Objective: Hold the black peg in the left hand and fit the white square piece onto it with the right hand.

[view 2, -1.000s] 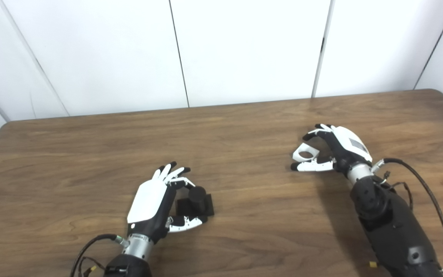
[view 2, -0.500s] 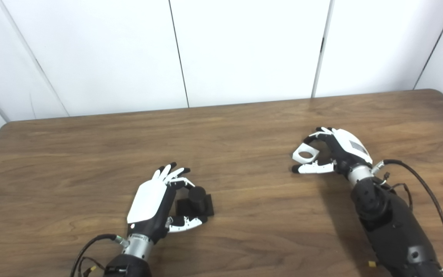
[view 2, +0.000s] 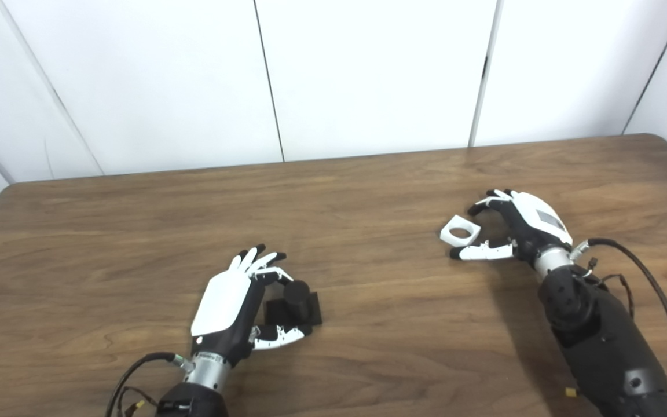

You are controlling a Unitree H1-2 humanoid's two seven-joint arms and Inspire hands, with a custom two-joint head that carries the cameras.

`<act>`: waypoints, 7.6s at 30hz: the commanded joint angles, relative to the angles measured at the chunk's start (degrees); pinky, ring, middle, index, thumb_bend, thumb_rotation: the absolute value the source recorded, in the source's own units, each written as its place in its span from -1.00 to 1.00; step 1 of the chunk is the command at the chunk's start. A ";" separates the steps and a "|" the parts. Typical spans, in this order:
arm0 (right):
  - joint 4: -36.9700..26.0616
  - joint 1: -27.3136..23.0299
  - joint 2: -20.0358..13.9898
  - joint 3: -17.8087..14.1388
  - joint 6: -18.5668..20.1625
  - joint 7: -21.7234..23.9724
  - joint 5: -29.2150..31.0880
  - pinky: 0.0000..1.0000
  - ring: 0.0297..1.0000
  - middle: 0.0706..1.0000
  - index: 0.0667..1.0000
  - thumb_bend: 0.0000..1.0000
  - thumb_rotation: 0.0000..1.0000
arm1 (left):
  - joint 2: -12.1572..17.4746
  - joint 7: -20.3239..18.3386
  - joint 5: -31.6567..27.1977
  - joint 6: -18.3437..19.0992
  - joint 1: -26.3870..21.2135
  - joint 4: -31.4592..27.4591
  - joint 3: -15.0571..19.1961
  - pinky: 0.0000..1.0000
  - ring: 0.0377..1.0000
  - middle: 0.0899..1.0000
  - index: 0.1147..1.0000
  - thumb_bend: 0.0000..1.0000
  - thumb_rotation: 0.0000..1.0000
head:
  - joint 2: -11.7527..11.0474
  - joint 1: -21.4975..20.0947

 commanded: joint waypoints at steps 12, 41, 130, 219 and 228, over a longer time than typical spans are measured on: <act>0.37 -1.71 -0.31 0.64 -1.91 -2.42 -0.38 1.00 1.00 0.84 0.28 0.79 -0.20 | 0.86 -0.65 1.36 1.18 0.27 0.27 0.08 1.00 0.96 0.72 -0.17 0.04 -0.85 | 0.16 0.08; 0.90 -1.55 -0.33 2.04 -4.16 -3.05 0.62 1.00 1.00 0.82 -0.09 0.05 -0.68 | 0.21 0.01 1.23 1.67 0.23 0.49 -0.24 1.00 0.97 0.73 -0.16 0.04 -0.85 | 0.30 0.33; -38.09 2.87 15.39 13.06 6.97 18.08 -6.34 1.00 1.00 0.90 -0.09 0.04 -0.68 | -1.02 0.65 3.07 2.52 -0.36 2.08 -1.45 1.00 0.94 0.72 -0.16 0.04 -0.85 | 0.49 0.97; -30.48 2.31 14.44 13.27 5.22 17.35 -5.90 1.00 1.00 0.88 -0.09 0.04 -0.68 | -3.26 2.05 3.25 3.68 -1.65 3.62 -5.40 1.00 0.97 0.75 -0.16 0.04 -0.84 | 1.31 1.64; -30.78 2.17 14.12 13.40 5.15 17.75 -6.14 1.00 1.00 0.87 -0.09 0.04 -0.68 | -3.37 2.22 2.99 3.80 -1.60 3.92 -5.76 1.00 0.96 0.74 -0.16 0.04 -0.84 | 1.27 1.68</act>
